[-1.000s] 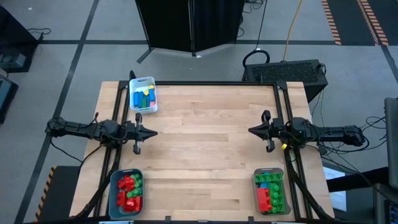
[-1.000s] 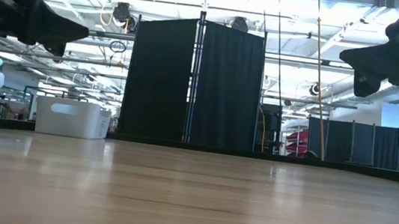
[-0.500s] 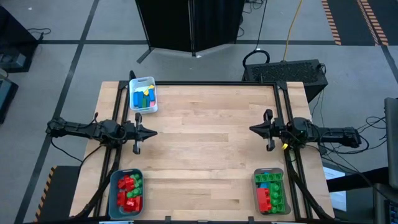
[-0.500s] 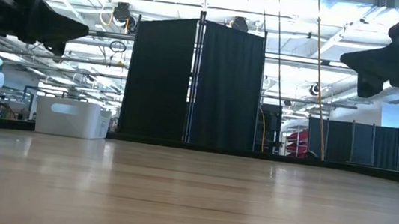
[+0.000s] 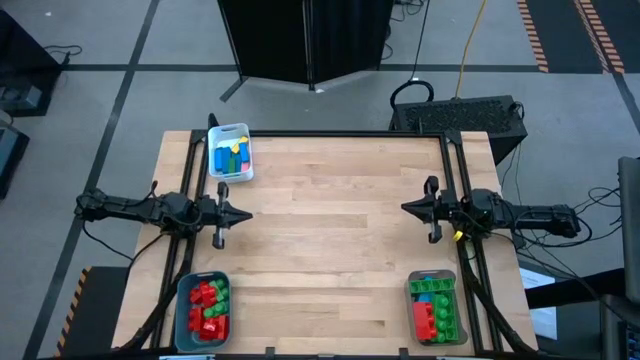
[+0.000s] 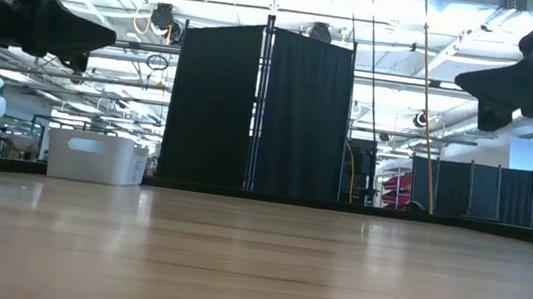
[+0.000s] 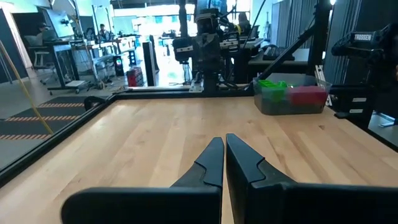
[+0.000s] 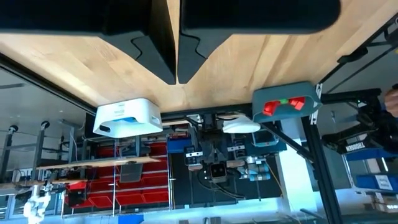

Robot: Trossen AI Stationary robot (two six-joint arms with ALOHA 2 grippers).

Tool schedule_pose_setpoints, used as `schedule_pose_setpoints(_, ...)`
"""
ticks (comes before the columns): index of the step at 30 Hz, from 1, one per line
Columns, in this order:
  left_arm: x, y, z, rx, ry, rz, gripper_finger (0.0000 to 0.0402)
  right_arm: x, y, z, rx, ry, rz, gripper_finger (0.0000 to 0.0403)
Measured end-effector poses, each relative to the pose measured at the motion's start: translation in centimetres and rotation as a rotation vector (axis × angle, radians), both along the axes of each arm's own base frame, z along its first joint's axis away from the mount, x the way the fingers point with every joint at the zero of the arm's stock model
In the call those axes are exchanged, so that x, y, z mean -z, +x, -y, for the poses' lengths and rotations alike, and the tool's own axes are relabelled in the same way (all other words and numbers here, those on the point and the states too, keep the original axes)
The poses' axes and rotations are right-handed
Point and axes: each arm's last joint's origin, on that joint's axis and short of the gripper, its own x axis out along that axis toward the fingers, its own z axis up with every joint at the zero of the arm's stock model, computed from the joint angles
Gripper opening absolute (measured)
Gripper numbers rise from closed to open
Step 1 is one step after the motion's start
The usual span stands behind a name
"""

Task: Sort blocks by size
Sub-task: Return to Home Position

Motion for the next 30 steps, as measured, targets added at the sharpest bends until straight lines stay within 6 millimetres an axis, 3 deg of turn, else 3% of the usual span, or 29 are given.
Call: schedule_pose_setpoints(30,-0.03,0.02,-0.02,-0.007,0.017,0.006,0.0,0.17,0.02,0.0,-0.001,0.019,-0.017,0.0)
